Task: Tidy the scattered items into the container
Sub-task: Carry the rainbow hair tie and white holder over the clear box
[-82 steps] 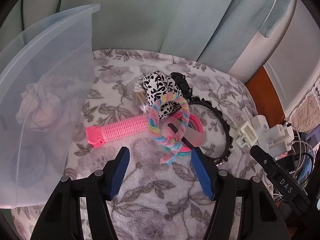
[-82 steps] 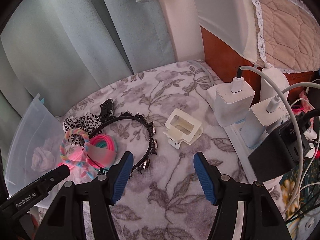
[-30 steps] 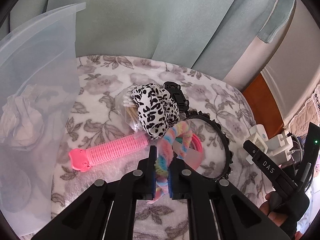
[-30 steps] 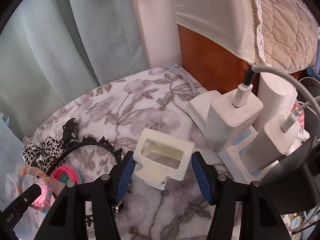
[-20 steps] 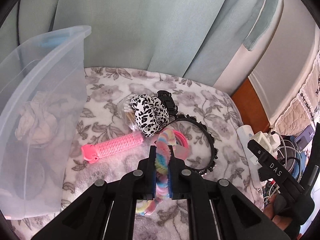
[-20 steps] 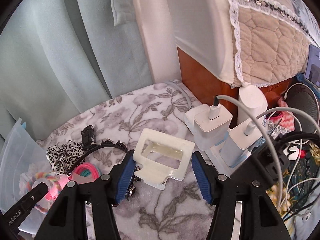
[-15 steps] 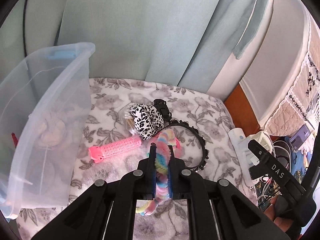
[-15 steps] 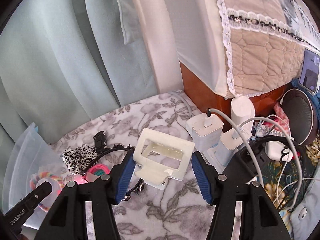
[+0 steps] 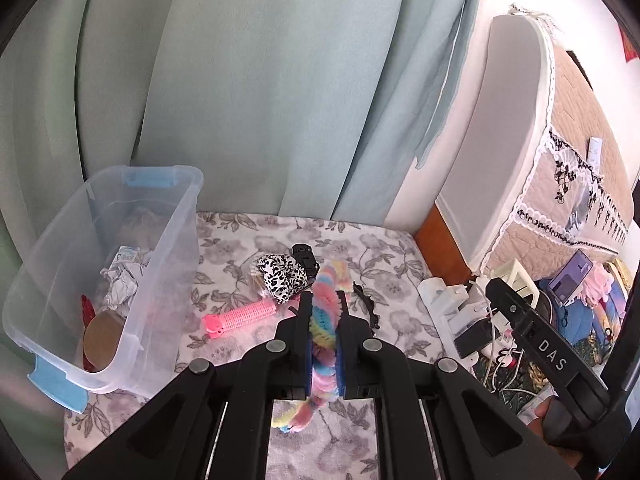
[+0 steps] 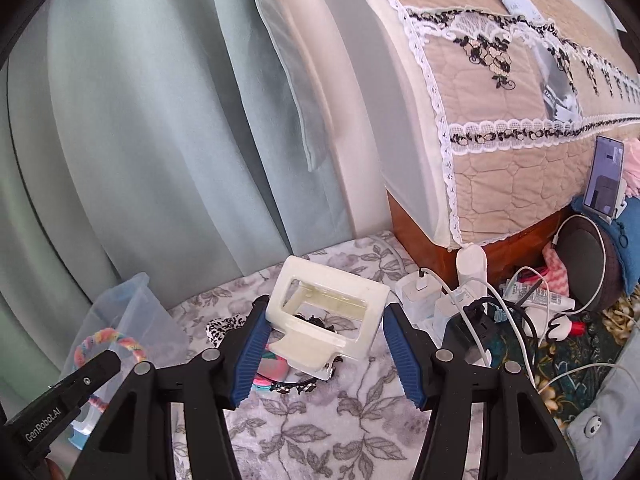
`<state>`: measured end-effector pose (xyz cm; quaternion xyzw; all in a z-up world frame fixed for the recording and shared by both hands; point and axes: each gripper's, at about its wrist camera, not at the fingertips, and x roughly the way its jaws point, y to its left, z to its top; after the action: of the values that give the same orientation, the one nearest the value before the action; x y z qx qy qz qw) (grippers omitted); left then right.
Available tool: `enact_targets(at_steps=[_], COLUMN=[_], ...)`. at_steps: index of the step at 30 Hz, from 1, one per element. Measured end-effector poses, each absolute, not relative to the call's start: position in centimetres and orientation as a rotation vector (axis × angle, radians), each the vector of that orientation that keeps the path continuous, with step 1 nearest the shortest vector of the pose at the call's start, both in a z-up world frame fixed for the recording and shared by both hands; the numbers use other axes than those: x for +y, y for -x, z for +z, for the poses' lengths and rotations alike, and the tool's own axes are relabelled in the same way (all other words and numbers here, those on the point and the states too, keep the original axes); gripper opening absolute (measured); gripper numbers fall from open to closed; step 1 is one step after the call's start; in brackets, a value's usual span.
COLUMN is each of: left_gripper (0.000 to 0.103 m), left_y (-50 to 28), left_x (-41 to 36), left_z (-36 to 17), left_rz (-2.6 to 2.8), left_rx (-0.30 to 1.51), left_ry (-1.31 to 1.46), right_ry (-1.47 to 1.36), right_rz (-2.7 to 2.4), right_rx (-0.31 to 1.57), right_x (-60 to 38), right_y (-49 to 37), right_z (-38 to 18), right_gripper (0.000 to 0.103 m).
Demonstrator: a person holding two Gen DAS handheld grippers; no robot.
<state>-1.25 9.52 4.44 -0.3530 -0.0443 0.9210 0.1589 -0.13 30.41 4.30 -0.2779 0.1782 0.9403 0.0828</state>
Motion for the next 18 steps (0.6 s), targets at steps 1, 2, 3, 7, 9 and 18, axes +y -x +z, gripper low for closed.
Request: enact_targets(at_steps=[1,2,3,7,9,18], left_gripper=[0.008,0.008,0.008,0.008,0.008,0.008], left_y=[0.8,0.4,-0.1,-1.5,-1.9,-3.3], left_x=[9.6,9.5,9.5,9.2,8.8,5.5], left_z=[5.0,5.6,6.0,7.0,7.5,9.4], left_rz=[2.638,2.642,2.644,2.643,2.645,2.692], left_rx=[-0.131,-0.138,-0.144,-0.146,-0.153,-0.22], left_ry=[0.982,0.957,0.939,0.901,0.884,0.795], right_ry=[0.811,0.793,0.78,0.75,0.729,0.66], right_rz=[2.816,2.824,2.829,2.845,2.856,2.935], right_rx=[0.545,0.544,0.529,0.514,0.506,0.445], right_x=[30.4,30.4,30.3,29.9,29.5,26.2], right_y=[-0.4,-1.0,-1.4,-2.6,-3.2,-4.4], right_z=[4.7,5.2,5.5,6.8,7.5,10.6], right_gripper=[0.062,0.062,0.062,0.062,0.062,0.062])
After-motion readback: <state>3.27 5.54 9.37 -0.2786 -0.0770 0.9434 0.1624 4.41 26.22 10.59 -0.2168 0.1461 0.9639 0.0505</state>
